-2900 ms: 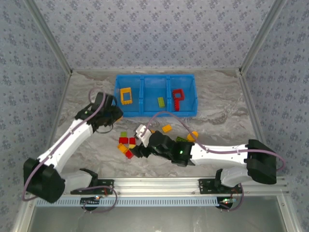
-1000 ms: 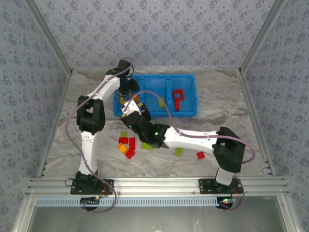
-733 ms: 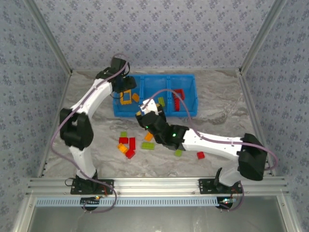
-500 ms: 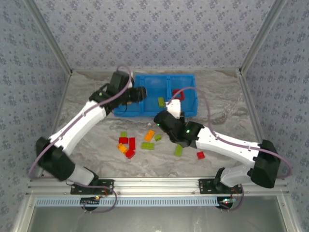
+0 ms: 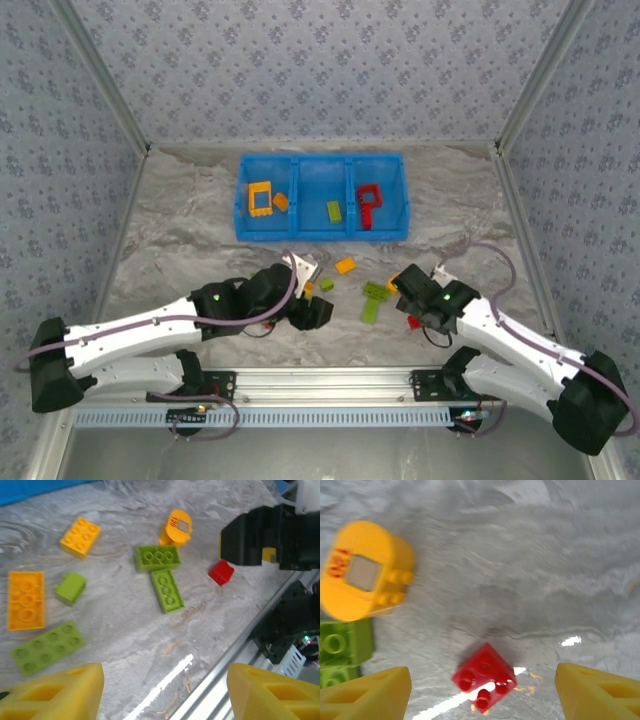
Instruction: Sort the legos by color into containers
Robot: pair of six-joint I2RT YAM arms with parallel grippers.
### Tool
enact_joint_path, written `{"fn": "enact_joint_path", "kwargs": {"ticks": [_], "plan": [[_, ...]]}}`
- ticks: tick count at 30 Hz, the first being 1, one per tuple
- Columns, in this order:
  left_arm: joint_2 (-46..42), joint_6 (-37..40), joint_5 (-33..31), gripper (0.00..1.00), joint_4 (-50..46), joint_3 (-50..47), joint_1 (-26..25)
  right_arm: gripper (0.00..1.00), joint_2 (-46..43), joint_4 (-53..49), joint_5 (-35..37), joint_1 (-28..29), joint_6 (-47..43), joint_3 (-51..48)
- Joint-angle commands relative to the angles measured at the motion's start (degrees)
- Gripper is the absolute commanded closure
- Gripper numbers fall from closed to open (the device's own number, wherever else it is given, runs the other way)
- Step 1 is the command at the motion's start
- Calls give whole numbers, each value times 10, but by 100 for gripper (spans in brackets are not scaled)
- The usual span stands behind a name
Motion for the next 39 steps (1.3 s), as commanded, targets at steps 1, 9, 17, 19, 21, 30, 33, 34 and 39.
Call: {"fn": "enact_joint_path", "kwargs": {"ticks": [1, 9, 17, 19, 21, 30, 33, 34, 39], "plan": [[11, 0, -27, 33, 51, -6, -40, 20, -23, 19, -68, -38, 64, -16], [21, 10, -39, 33, 73, -10, -57, 30, -12, 30, -101, -76, 168, -27], [32, 10, -39, 33, 81, -2, -57, 33, 16, 91, -148, -99, 218, -68], [34, 11, -38, 33, 82, 0, -57, 33, 26, 100, -150, -100, 221, -70], [36, 11, -39, 33, 84, 1, -57, 36, 36, 110, -149, -101, 220, -68], [36, 8, -39, 33, 89, -1, -57, 61, 64, 132, -147, -103, 232, -73], [33, 7, -47, 33, 87, 0, -57, 73, 55, 127, -136, -101, 218, -63], [31, 6, -52, 33, 85, 2, -57, 76, 50, 123, -128, -100, 209, -54], [17, -17, -127, 33, 58, 20, -57, 82, 57, 99, -42, -67, 62, 68]]}}
